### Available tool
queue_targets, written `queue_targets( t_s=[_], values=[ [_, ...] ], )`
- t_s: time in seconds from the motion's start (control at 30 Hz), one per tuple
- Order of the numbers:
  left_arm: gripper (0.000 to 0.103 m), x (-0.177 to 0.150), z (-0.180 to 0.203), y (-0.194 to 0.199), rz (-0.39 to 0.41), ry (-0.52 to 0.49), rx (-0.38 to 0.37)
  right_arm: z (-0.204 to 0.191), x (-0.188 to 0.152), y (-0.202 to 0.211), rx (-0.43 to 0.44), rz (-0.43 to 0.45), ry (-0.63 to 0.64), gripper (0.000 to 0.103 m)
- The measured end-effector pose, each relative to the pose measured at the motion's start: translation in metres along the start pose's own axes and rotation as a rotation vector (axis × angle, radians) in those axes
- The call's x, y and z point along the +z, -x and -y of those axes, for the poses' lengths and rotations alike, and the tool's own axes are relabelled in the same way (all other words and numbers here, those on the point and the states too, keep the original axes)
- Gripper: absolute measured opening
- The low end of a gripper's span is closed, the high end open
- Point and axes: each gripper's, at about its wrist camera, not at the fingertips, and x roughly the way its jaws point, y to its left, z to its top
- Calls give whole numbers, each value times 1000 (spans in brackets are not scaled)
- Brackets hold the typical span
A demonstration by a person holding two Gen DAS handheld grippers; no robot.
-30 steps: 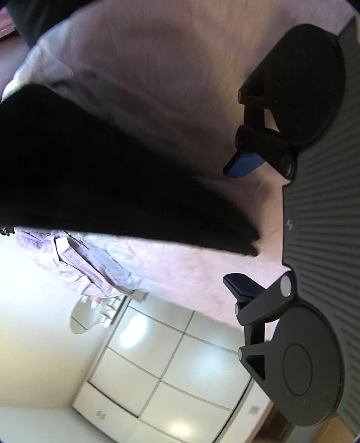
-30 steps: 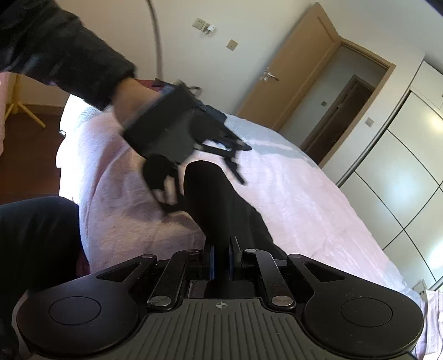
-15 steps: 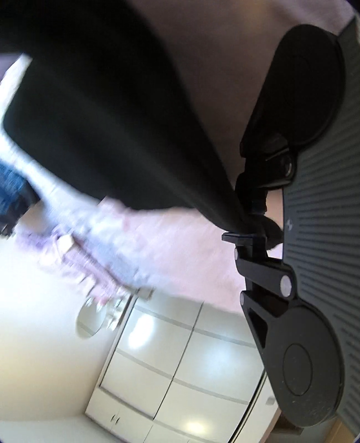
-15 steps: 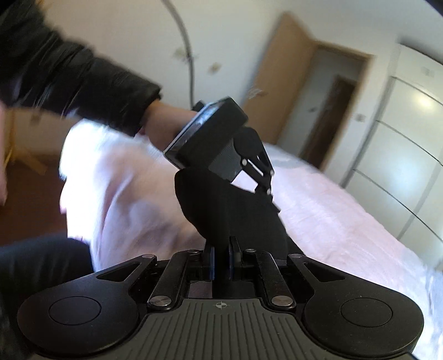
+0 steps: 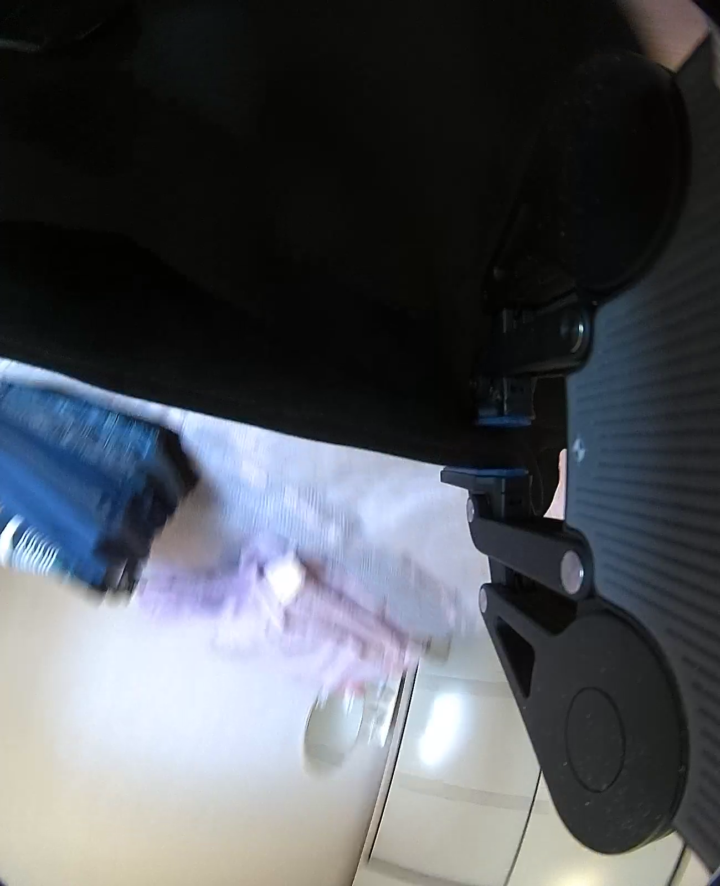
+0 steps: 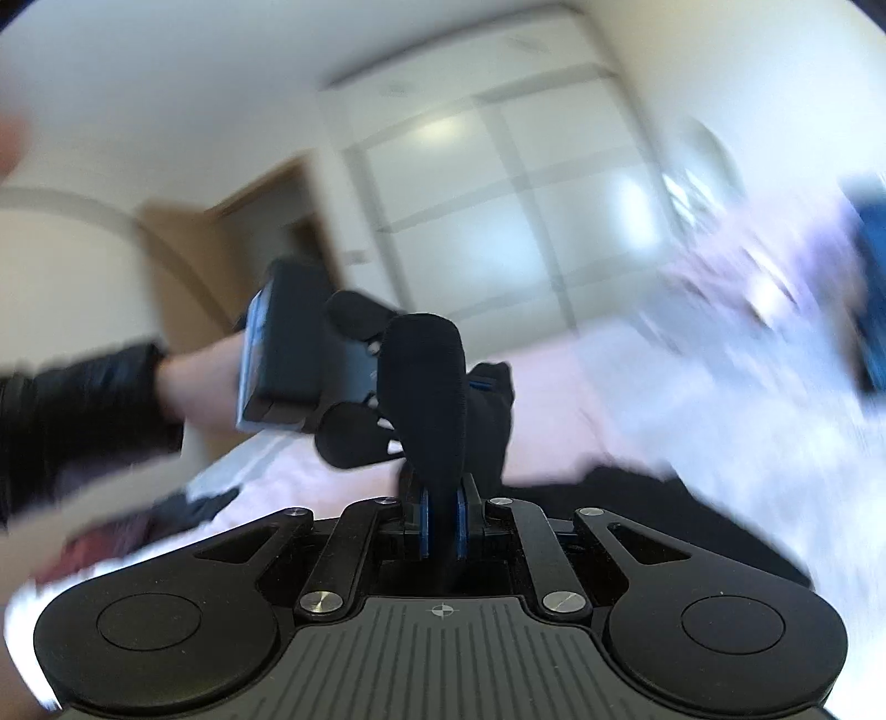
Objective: Fold clothes
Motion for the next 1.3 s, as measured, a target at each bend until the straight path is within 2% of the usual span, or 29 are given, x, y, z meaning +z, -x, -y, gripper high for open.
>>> queue_targets(
  t_s=[0.1,0.17,0.2,0.23,0.27,0.3,0.33,0.37,0.4,0.43,0.6,0.73,0.77,0.8,0.83,0.9,0.97,1.07,1.17,1.23,1.3],
  values=[
    [18,5,22,-37,-26,35,-49,63,-16,-1,-59,-49,-263,8],
    [19,2,23,-38,-15,72,-46,95,-24,3,-82,-79,-399,8],
    [20,0,19,-34,-6,94,-48,103,-24,6,-74,-81,-420,8],
    [25,-1,14,-28,4,118,-51,110,-22,9,-65,-82,-438,8],
    [39,-3,12,-19,13,148,-44,111,-20,11,-60,-84,-432,10],
    [46,-6,11,-8,22,181,-33,111,-18,11,-55,-85,-424,17],
    [52,-12,3,1,30,231,-25,111,-14,13,-58,-82,-418,34],
    [53,-19,-7,10,38,285,-19,110,-9,14,-62,-79,-412,41],
    [53,-27,-16,16,35,345,-14,106,-11,13,-56,-74,-409,54],
    [54,-35,-24,22,30,407,-10,101,-13,10,-48,-69,-406,57],
    [54,-79,-51,46,-41,717,-69,102,-11,6,-40,-44,-441,57],
    [54,-107,-23,46,-108,822,-125,114,-5,-14,-67,-44,-516,57],
    [54,-109,-13,40,-117,832,-125,114,-4,-18,-88,-55,-524,54],
    [54,-109,-4,33,-125,838,-121,114,-4,-22,-108,-71,-524,19],
    [54,-109,-2,32,-121,847,-112,115,-1,-27,-110,-87,-524,14],
    [54,-110,-2,35,-107,867,-90,115,13,-31,-82,-89,-495,13],
    [53,-105,-8,40,-65,892,-76,112,36,-25,-54,-43,-429,13],
    [52,-97,-8,35,-47,878,-88,118,47,-9,-75,18,-394,12],
    [53,-94,0,21,-61,855,-104,142,15,-7,-162,-49,-492,12],
    [54,-94,1,17,-66,857,-106,152,-4,-10,-158,-104,-553,13],
    [54,-94,0,16,-67,860,-111,154,-4,-8,-162,-104,-542,14]
  ],
)
